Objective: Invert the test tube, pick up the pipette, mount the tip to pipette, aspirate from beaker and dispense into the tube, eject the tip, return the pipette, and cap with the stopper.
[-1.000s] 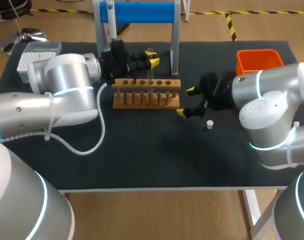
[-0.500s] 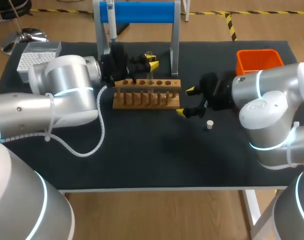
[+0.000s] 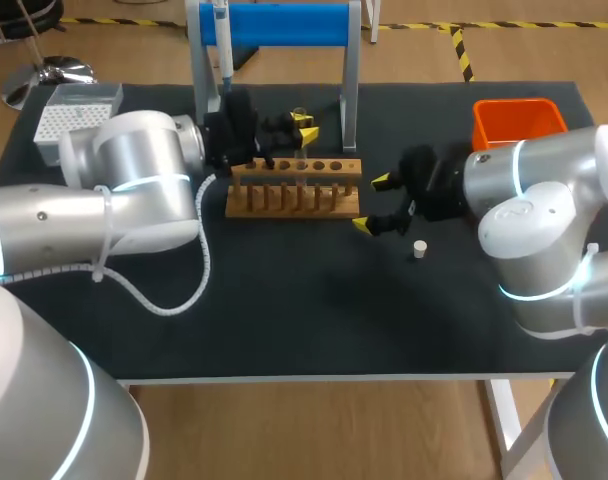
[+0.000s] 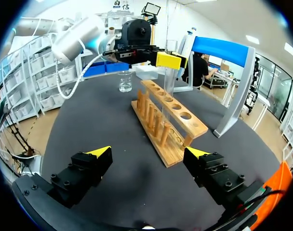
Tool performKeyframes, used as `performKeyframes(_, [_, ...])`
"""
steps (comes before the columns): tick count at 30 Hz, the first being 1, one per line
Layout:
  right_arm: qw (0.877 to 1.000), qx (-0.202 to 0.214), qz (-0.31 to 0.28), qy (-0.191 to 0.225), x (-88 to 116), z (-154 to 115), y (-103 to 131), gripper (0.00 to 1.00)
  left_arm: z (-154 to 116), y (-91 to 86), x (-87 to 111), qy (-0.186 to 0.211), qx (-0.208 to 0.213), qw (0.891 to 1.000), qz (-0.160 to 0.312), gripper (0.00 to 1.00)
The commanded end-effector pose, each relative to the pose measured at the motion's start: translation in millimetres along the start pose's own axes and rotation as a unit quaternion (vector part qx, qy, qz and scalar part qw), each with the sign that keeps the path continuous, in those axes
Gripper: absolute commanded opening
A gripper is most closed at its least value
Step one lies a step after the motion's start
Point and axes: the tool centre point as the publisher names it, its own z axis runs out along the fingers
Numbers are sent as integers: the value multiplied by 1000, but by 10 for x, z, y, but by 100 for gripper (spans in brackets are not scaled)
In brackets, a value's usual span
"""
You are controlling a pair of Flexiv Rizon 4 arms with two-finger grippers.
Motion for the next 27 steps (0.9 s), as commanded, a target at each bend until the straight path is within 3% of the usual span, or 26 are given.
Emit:
performKeyframes(1, [1000,0,0,0,3,-9,-6,100,21,13,-8,1,-1,1000,2,0])
performKeyframes(4, [1000,0,0,0,3,-9,-6,100,21,12,-5,-1,-11,1000,4,0])
performKeyframes(5, [1000,0,0,0,3,-9,-6,100,22,17,-2,-2,-14,1000,3,22])
performKeyframes(6, [1000,0,0,0,3,-9,-6,100,23,21,0,-4,-15,1000,0,94])
performKeyframes(7, [1000,0,0,0,3,-9,-6,100,23,22,0,-4,-14,1000,0,100])
performKeyframes(15, [1000,0,0,0,3,-9,-6,100,-62,-115,24,11,-47,999,-19,100])
performKeyframes(27, [1000,0,0,0,3,-9,-6,100,-656,-670,120,42,-101,994,-3,100])
